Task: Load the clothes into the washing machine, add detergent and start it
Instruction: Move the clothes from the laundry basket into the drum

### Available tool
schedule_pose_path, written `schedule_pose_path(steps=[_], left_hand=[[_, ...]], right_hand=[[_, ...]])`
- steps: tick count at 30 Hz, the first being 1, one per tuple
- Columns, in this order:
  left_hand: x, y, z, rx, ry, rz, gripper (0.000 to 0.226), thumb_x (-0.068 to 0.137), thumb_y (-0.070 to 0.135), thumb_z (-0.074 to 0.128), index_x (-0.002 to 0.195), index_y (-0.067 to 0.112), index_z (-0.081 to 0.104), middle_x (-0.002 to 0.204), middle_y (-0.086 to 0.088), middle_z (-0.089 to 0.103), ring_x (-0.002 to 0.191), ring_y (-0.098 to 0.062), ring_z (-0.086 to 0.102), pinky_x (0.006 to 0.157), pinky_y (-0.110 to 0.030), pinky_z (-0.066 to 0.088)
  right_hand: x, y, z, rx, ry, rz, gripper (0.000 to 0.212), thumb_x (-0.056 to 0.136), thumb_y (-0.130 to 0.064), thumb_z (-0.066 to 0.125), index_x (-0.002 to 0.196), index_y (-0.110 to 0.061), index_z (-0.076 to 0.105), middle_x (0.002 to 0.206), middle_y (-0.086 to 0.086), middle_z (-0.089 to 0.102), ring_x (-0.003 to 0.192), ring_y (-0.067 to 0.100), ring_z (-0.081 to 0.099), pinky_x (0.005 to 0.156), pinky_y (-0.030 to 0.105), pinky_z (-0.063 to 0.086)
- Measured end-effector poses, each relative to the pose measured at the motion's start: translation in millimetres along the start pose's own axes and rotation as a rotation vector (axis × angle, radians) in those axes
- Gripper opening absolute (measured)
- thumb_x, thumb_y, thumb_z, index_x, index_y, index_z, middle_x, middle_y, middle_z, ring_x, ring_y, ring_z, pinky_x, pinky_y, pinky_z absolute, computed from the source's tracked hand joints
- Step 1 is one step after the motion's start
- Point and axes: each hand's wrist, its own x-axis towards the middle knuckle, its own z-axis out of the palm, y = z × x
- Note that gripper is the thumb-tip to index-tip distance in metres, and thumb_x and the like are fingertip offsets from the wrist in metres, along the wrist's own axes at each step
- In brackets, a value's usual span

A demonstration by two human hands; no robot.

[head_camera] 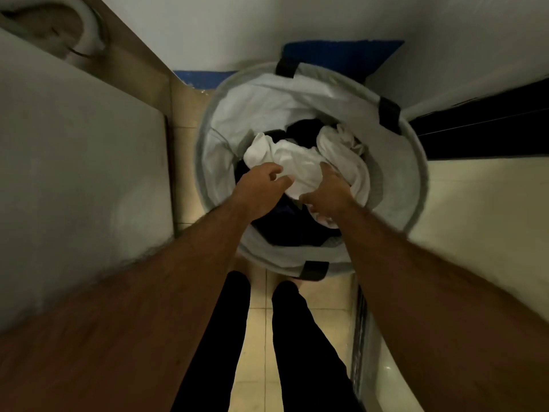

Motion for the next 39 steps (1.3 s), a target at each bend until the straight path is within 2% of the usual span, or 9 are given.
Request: schedule_pose_path(steps=[5,8,12,16,24,27,32,36,39], left_hand=[[24,-21,18,-0.31,0.036,-0.162,0.049,0.092,0.044,0.055,0.131,0.017,0.052,0.123,-0.001,0.058,0.111,-0.022,0.059,0.09,-0.044,0.054],[10,-14,19,-0.477,0.032,-0.241,0.026,0.096,0.043,0.049,0.109,0.022,0.055,0.104,0.005,0.059,0.106,-0.022,0.061,0.088,-0.043,0.055],[-32,17,10,-0.625,0.061,-0.341,0.027,0.096,0.051,0.044,0.094,0.025,0.053,0.099,0.005,0.054,0.105,-0.024,0.059,0.086,-0.043,0.055],[-89,59,-4,-0.702,0.054,-0.389,0.057,0.093,0.062,0.036,0.13,0.02,0.049,0.116,0.001,0.05,0.105,-0.023,0.057,0.083,-0.043,0.055],[-221,142,-35,-1.098,-0.045,-0.45,0.092,0.064,0.091,0.041,0.126,0.024,0.056,0.119,-0.012,0.062,0.102,-0.036,0.06,0.069,-0.051,0.057],[-268,171,-43,-1.396,-0.082,-0.394,0.075,0.065,0.085,0.051,0.107,0.023,0.062,0.12,-0.009,0.064,0.093,-0.028,0.059,0.068,-0.046,0.05],[-342,199,-67,-1.56,-0.188,-0.251,0.081,0.065,0.073,0.068,0.125,0.02,0.06,0.12,-0.015,0.066,0.112,-0.03,0.061,0.094,-0.046,0.049],[-376,214,-82,-1.573,-0.194,-0.128,0.065,0.086,0.05,0.064,0.137,0.013,0.051,0.132,-0.016,0.058,0.124,-0.03,0.053,0.11,-0.045,0.037],[-396,227,-87,-1.529,-0.126,-0.048,0.062,0.092,0.051,0.051,0.139,0.01,0.047,0.13,-0.017,0.058,0.122,-0.03,0.053,0.103,-0.046,0.042]], right_hand=[[26,9,10,-0.298,0.075,0.041,0.092,0.081,-0.035,0.076,0.151,-0.013,0.02,0.146,0.022,0.038,0.132,0.037,0.043,0.105,0.041,0.04],[1,2,-1,-0.373,0.254,-0.035,0.045,0.094,-0.03,0.056,0.134,-0.009,0.049,0.133,0.02,0.054,0.119,0.035,0.053,0.094,0.036,0.045],[-65,-27,-35,-0.211,0.408,-0.146,0.031,0.092,-0.022,0.05,0.116,-0.008,0.064,0.116,0.017,0.066,0.107,0.036,0.06,0.078,0.032,0.041],[-150,-56,-77,-0.062,0.449,-0.232,0.032,0.093,-0.033,0.054,0.092,-0.003,0.065,0.09,0.016,0.068,0.087,0.034,0.062,0.067,0.029,0.037],[-337,-120,-145,0.588,0.206,-0.355,0.024,0.094,-0.031,0.057,0.094,-0.011,0.071,0.087,0.006,0.073,0.085,0.022,0.07,0.074,0.037,0.057],[-388,-138,-158,0.915,0.068,-0.21,0.03,0.093,-0.032,0.061,0.109,-0.008,0.069,0.098,0.008,0.073,0.093,0.021,0.069,0.08,0.037,0.056],[-451,-147,-167,1.34,-0.196,-0.085,0.063,0.072,-0.032,0.08,0.127,-0.006,0.062,0.126,0.018,0.065,0.116,0.036,0.063,0.103,0.052,0.048],[-487,-156,-182,1.147,-0.17,-0.242,0.046,0.086,-0.038,0.071,0.119,-0.007,0.066,0.118,0.014,0.07,0.107,0.031,0.068,0.096,0.052,0.053],[-508,-164,-191,0.679,0.236,-0.419,0.044,0.082,-0.054,0.068,0.098,-0.013,0.066,0.097,0.005,0.073,0.091,0.022,0.071,0.087,0.046,0.058]])
